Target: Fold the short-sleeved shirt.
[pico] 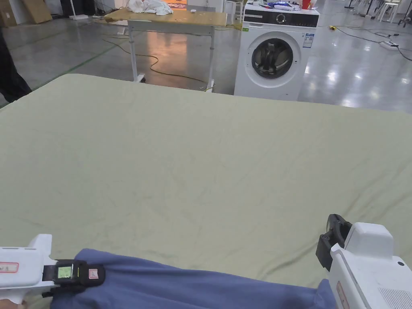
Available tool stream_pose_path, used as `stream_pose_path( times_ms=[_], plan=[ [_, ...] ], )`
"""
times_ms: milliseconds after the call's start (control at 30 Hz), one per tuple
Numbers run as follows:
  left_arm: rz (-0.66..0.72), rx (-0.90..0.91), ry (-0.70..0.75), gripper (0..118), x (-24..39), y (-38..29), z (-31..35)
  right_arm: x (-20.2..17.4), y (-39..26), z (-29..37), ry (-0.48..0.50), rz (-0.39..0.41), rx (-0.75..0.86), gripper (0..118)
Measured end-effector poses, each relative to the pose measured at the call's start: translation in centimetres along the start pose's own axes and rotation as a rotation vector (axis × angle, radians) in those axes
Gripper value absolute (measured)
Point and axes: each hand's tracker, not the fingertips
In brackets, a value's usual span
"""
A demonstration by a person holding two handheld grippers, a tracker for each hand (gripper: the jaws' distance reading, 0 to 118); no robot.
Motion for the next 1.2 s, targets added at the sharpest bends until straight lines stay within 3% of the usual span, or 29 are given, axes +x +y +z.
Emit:
stream_pose_path(
  times_ms=[333, 433, 600, 700, 867, 1067, 1200],
  plan=[
    [-0.136, 0.065, 0.345, 5, 3.7, 1.7, 4.2, -0.1, 0.1, -0.2, 0.016, -0.005, 0.004, 0],
    [-0.169, 0.055, 0.327, 5, 6.2, 0.8, 3.6, -0.4, 0.1, -0.2, 0.03, -0.011, 0.004, 0],
    [-0.188, 0.004, 0.177, 5, 10.4, -0.6, 1.9, -0.8, 0.1, -0.1, 0.043, -0.013, 0.004, 0],
    [-0.158, -0.019, 0.111, 5, 12.5, -1.2, -0.5, -0.9, 0.0, 0.1, 0.045, -0.011, 0.005, 0],
    [-0.169, -0.09, 0.124, 6, 14.1, -2.4, -7.9, -0.5, -0.5, 0.3, 0.036, -0.018, -0.009, 0],
    [-0.216, -0.253, 0.253, 6, 14.4, -5.3, -17.5, 0.2, -1.0, 0.6, 0.017, -0.017, -0.024, 0],
    [-0.192, -0.287, 0.292, 9, 13.9, -6.2, -20.5, 0.5, -1.2, 0.7, 0.006, -0.013, -0.032, 0]
  ],
)
